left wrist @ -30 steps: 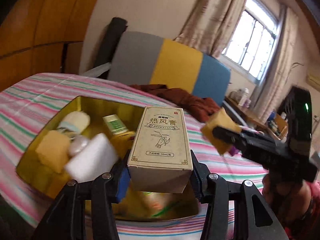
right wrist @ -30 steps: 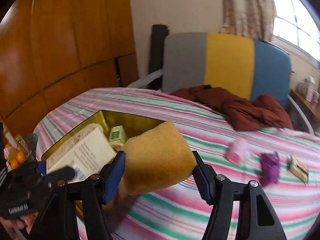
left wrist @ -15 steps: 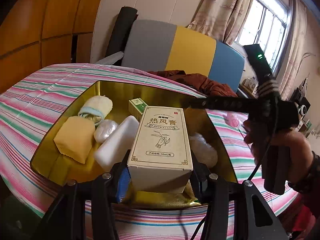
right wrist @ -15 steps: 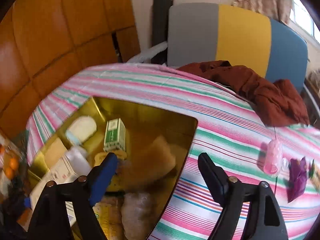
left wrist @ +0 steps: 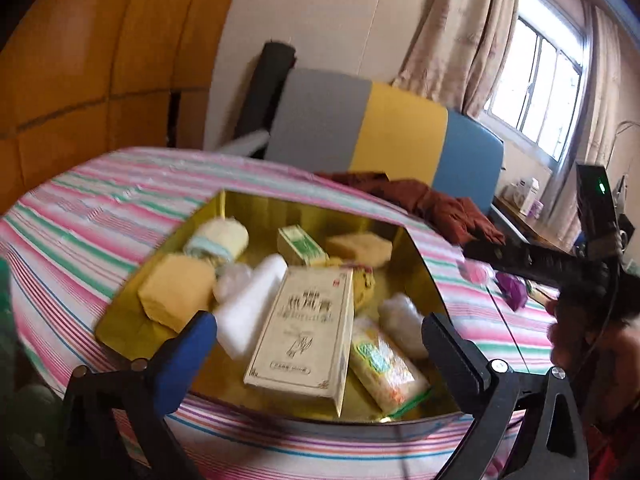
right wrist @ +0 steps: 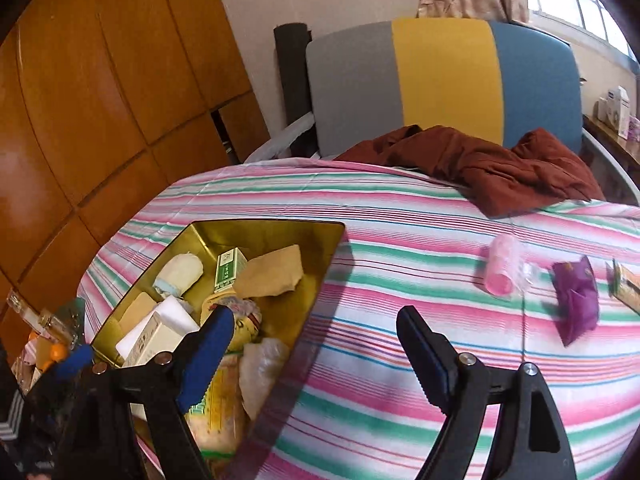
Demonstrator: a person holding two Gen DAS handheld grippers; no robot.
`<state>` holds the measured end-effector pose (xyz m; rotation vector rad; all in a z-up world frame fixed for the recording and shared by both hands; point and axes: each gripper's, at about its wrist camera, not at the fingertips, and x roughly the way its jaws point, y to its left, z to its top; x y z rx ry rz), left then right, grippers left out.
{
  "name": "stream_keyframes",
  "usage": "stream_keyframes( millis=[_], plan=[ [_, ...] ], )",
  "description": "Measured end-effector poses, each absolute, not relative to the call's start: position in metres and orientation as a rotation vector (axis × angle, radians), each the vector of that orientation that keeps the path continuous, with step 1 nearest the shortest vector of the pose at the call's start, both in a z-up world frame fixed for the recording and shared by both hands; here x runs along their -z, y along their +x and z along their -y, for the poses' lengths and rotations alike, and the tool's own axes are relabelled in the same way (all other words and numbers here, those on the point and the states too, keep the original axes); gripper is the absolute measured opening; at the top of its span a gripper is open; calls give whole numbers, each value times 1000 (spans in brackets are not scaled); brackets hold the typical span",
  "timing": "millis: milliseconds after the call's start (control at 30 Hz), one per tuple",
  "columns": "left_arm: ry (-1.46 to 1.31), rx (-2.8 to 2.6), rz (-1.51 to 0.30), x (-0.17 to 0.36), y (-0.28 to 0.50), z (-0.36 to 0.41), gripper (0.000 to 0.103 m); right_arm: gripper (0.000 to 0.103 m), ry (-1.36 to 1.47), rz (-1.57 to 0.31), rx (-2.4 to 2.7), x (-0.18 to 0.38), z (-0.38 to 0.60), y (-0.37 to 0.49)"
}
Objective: Organize objects
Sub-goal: 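Carry box and sponge into the gold tray and open both grippers, then move right gripper to the purple packet and grasp it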
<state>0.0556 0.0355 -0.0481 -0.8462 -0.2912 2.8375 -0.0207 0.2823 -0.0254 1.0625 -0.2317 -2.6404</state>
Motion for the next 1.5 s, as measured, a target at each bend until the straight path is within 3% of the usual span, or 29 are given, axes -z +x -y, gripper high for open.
stream_keyframes(
  millis=[567,833,1167,1367,1500],
  plan=[
    [-788,-2833,280,21,65,-80,103,83,1157,343,2691,56,-360,37],
    [-842,-2687,198,19,63,-138,103,74,1229,368,2783,79,-415,48],
    [-934,-2589,128,23,44,-197,103,75,1302,373,2886,87,-498,-34],
    [-976,-2571,88,27,25,-219,103,74,1379,228,2873,104,-512,-75],
    [-999,-2566,72,29,8,-233,103,60,1395,259,2829,115,-519,-81]
  ],
)
